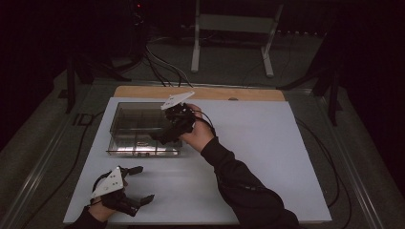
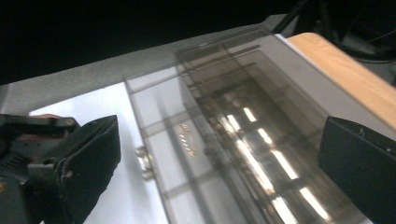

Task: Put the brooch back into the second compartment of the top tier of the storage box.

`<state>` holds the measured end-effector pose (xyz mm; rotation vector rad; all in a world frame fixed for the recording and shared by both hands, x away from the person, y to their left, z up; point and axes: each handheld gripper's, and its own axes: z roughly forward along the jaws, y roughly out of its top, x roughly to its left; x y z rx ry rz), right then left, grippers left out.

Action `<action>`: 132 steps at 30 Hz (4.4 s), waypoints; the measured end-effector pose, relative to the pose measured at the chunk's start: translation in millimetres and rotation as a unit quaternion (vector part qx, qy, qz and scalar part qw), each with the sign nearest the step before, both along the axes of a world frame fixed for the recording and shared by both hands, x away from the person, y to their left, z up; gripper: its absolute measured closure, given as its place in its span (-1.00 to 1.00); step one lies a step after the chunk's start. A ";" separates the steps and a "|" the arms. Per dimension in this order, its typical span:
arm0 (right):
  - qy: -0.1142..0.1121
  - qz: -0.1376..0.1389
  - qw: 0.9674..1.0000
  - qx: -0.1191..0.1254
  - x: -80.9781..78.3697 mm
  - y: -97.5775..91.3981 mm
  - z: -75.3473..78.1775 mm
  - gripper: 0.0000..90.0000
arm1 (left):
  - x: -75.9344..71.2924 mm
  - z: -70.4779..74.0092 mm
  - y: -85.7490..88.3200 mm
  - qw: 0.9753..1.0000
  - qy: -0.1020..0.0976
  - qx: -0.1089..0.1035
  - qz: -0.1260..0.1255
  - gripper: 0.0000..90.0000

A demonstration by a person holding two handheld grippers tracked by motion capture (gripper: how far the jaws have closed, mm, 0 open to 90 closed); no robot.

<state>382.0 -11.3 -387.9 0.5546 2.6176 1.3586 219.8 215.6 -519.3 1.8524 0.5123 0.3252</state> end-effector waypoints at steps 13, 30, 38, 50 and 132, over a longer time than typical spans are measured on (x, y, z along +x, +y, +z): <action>-0.019 -0.040 0.999 0.019 2.6 -58.7 9.8 -1.00 | 1.4 -0.3 -0.7 1.000 0.002 0.000 -0.001 -0.99; -0.029 -0.069 0.997 0.026 -13.1 -118.5 -3.0 -1.00 | 1.2 -0.2 -1.3 1.000 0.001 0.002 -0.001 -0.99; -0.027 -0.075 0.997 0.019 -21.6 -140.2 -23.1 -1.00 | 0.8 0.4 -0.7 1.000 0.000 0.001 0.000 -0.99; 0.008 -0.089 0.996 0.026 -30.2 -170.5 -66.8 -1.00 | 0.9 -0.1 -1.7 1.000 0.001 0.002 -0.002 -0.99; 0.029 -0.198 0.980 0.005 -136.8 -324.2 -136.3 -1.00 | 1.0 -1.7 -4.6 1.000 0.003 0.011 -0.004 -0.99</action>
